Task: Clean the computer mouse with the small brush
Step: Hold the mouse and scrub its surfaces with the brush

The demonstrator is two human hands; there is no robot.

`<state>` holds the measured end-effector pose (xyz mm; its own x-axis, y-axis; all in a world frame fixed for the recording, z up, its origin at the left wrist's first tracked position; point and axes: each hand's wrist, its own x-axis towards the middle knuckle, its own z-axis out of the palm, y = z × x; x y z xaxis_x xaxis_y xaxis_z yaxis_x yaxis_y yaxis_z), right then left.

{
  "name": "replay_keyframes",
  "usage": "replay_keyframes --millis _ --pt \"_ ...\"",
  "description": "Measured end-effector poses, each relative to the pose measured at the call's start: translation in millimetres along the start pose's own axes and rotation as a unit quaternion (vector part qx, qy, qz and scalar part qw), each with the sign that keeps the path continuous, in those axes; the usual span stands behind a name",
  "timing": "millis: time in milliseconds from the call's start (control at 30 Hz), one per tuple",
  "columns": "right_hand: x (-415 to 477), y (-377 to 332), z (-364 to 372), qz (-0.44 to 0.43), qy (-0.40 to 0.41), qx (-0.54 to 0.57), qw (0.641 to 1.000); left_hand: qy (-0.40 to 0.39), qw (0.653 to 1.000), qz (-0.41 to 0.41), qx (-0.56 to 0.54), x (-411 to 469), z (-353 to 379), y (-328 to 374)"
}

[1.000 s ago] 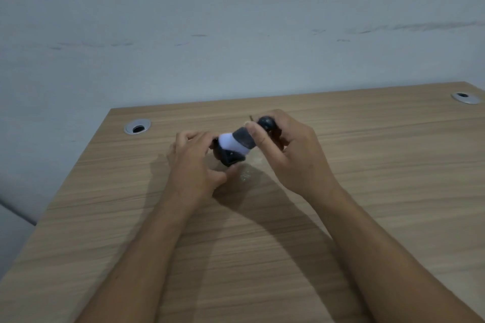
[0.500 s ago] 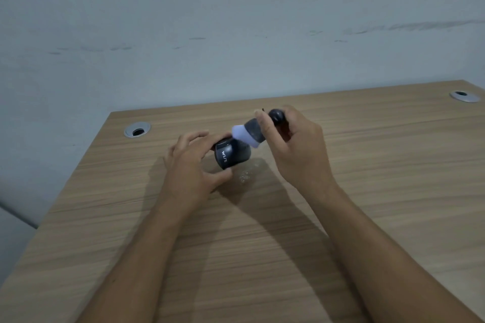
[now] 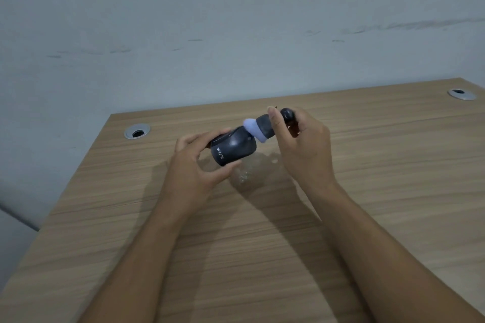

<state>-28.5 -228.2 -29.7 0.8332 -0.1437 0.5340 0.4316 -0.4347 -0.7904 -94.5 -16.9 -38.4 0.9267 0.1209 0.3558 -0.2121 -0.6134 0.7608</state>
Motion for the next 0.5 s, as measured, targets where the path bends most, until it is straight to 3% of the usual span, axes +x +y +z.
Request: replay_keyframes --millis 100,167,233,333,400,500 --pt "-7 -3 5 -0.013 -0.030 0.027 0.999 -0.006 0.999 -0.039 -0.030 3 -1 4" --pt "-2 3 6 0.033 -0.022 -0.011 0.999 -0.016 0.996 -0.061 -0.063 4 2 2" --pt "1 2 2 0.081 0.004 0.022 0.996 -0.007 0.986 -0.090 -0.139 6 3 1" --pt "-9 -12 0 0.049 -0.001 0.103 0.993 0.006 0.960 -0.140 -0.243 10 1 9" --pt "-13 -18 4 0.009 -0.013 0.073 0.997 0.001 0.946 -0.166 -0.278 11 1 11" --pt "-6 -14 5 0.019 0.036 0.040 0.998 0.001 0.932 -0.195 -0.305 14 -1 6"
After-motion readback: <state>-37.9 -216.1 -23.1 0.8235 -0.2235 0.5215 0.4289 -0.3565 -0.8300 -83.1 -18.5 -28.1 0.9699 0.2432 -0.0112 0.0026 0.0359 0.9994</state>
